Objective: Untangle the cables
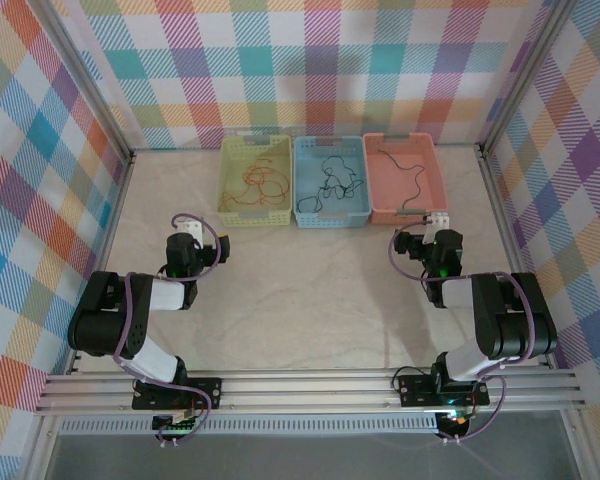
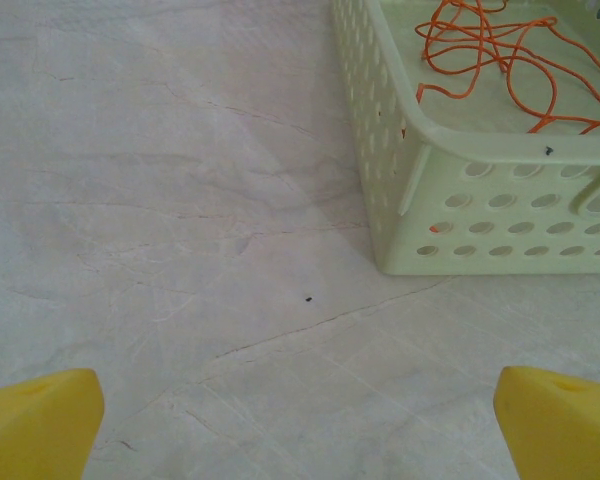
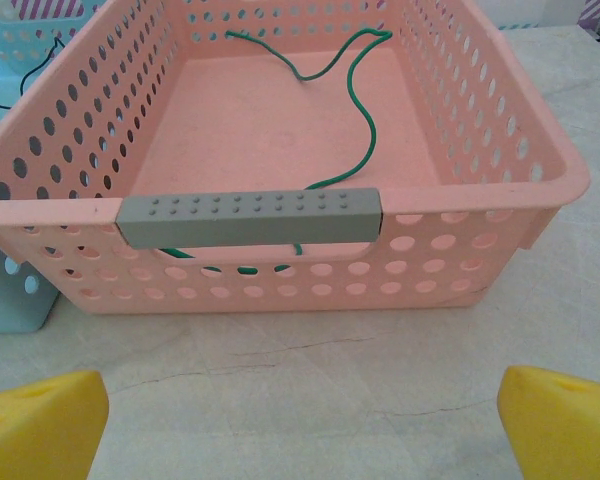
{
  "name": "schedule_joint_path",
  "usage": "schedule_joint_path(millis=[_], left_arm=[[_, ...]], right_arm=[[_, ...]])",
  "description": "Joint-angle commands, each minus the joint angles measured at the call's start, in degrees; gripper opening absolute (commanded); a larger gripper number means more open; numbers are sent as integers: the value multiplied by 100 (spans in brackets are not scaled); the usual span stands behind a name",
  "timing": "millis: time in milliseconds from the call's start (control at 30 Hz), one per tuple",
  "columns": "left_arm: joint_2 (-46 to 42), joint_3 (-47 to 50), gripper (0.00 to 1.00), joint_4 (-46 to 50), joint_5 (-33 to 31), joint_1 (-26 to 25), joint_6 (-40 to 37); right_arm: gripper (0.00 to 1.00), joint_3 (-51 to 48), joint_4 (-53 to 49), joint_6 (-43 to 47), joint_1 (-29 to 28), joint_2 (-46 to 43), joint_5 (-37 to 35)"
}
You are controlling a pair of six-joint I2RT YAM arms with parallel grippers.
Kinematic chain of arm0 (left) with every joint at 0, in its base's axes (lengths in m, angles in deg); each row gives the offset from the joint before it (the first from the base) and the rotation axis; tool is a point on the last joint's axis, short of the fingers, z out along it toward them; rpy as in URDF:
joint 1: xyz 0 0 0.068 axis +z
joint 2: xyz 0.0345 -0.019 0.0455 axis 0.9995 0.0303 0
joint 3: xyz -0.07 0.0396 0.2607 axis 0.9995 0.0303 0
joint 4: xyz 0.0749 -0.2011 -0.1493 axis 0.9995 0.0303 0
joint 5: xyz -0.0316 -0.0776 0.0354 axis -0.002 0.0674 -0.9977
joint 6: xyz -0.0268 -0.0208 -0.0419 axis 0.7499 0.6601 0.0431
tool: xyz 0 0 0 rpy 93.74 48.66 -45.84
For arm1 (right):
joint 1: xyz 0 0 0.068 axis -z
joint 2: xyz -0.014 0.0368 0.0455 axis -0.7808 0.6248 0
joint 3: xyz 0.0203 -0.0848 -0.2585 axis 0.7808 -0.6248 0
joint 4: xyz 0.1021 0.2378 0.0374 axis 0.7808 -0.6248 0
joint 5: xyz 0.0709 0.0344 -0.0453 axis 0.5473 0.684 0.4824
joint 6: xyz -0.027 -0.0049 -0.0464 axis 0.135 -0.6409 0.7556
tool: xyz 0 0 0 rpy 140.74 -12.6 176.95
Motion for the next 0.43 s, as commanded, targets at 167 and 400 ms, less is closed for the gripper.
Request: schedule_joint_path(millis=[167,400], left_arm=[[12,-91,100,-51,86,69,39],[7,-90,100,-51,89,65,34]], right_arm=[[100,139,-32,5,36,71,129],[100,116,-2,12,42,56,130]])
